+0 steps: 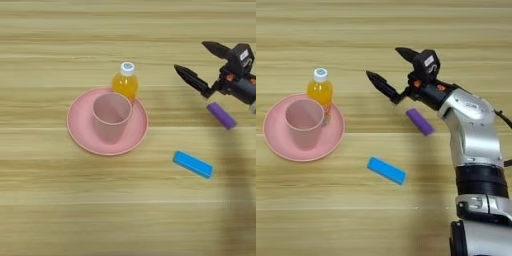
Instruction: Move the objects on the table
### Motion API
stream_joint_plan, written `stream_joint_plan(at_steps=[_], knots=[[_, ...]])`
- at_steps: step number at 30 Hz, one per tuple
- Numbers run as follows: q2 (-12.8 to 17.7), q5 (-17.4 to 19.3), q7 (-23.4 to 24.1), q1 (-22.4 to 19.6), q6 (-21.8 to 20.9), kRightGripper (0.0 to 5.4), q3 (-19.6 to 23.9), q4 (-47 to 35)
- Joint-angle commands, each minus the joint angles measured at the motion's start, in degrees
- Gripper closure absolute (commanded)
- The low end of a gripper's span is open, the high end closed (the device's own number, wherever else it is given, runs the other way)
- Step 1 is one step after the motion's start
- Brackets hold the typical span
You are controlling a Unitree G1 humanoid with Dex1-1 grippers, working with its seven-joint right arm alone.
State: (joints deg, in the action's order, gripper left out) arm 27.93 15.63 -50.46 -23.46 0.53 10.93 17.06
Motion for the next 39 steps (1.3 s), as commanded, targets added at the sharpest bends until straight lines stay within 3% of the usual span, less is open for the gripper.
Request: stream_joint_plan(at_steps=[1, 19, 39], knots=[[3.7, -0.5, 1.2, -3.4, -2.9, 0.03, 1.8, 1.6], [7.8, -5.5, 0.6, -5.8, -10.2, 0.03, 1.3, 23.9], [9.9, -9.0, 1.5, -9.3, -14.9, 0.03, 1.2, 39.7]])
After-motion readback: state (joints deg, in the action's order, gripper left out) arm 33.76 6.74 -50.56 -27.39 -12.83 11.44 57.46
